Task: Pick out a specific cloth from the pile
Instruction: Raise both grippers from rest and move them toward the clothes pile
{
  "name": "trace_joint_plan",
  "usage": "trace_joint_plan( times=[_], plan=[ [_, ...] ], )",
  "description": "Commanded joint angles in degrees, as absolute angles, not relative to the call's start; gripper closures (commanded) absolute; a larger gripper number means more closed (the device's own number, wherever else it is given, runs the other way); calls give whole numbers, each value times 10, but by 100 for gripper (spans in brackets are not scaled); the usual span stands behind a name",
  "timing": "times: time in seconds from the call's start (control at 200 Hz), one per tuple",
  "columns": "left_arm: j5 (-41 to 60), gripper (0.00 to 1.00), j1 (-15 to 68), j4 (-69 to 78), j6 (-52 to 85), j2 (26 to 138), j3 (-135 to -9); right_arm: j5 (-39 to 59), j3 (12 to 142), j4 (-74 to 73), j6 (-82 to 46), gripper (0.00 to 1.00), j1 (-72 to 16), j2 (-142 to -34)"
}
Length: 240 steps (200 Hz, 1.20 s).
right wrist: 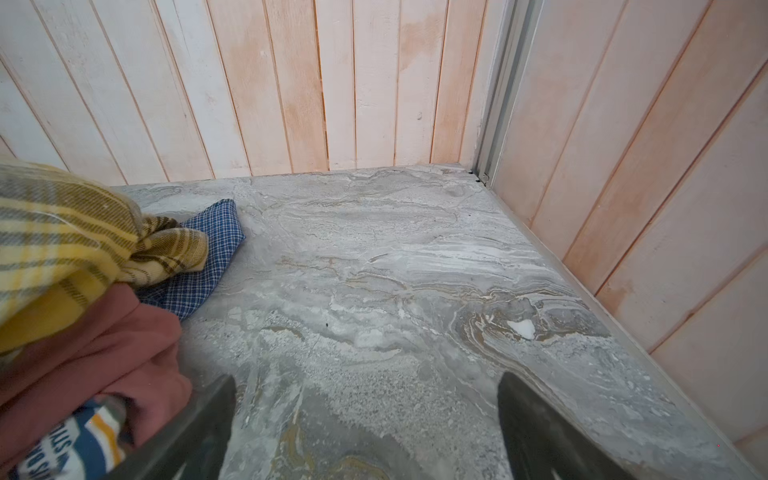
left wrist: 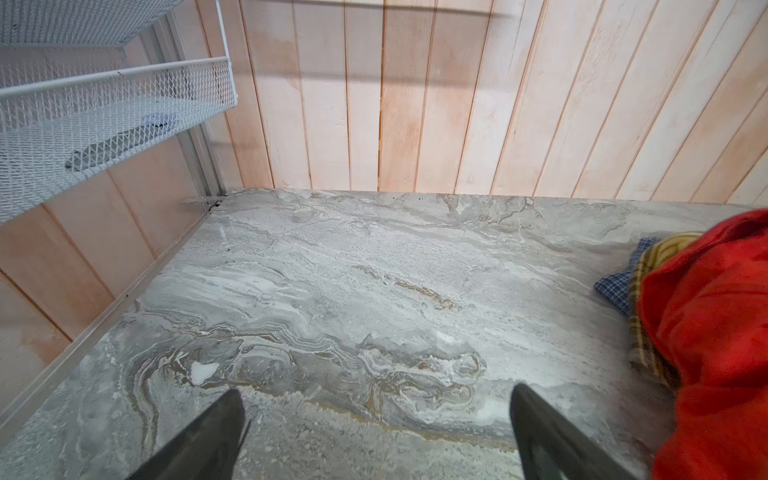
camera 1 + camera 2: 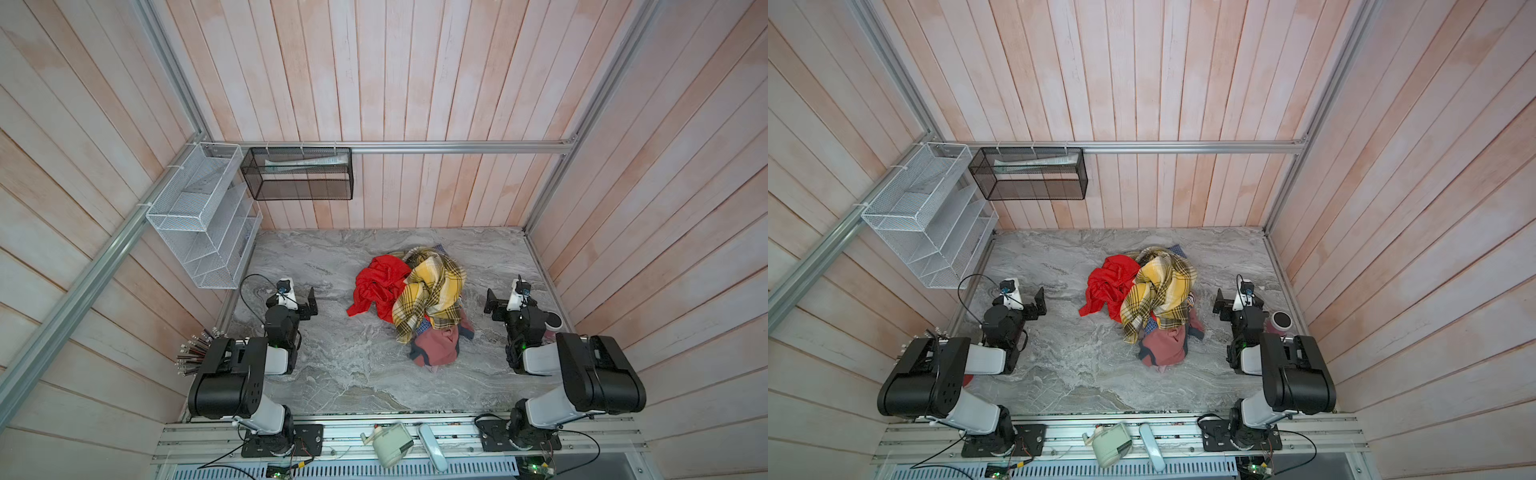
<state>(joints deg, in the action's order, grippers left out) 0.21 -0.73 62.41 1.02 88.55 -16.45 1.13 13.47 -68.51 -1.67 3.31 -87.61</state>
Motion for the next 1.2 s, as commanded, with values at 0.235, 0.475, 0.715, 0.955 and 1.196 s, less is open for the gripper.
trace_joint_plan(
  times=[0.235,0.475,0.715,0.955,1.196],
  plan=[
    [12,0,-8,625,1,882,-170,21,146,-676,-19,2,36,-868],
    [18,0,-12,624,3,882,-170,21,145,-676,-18,2,36,-868],
    [24,0,-15,623,5,882,-171,21,146,-675,-19,2,37,-868],
    [28,0,-17,622,7,883,-171,21,146,-675,-18,2,36,-868],
    [17,0,-20,560,17,853,-196,21,146,-676,-19,3,36,-868]
  ],
)
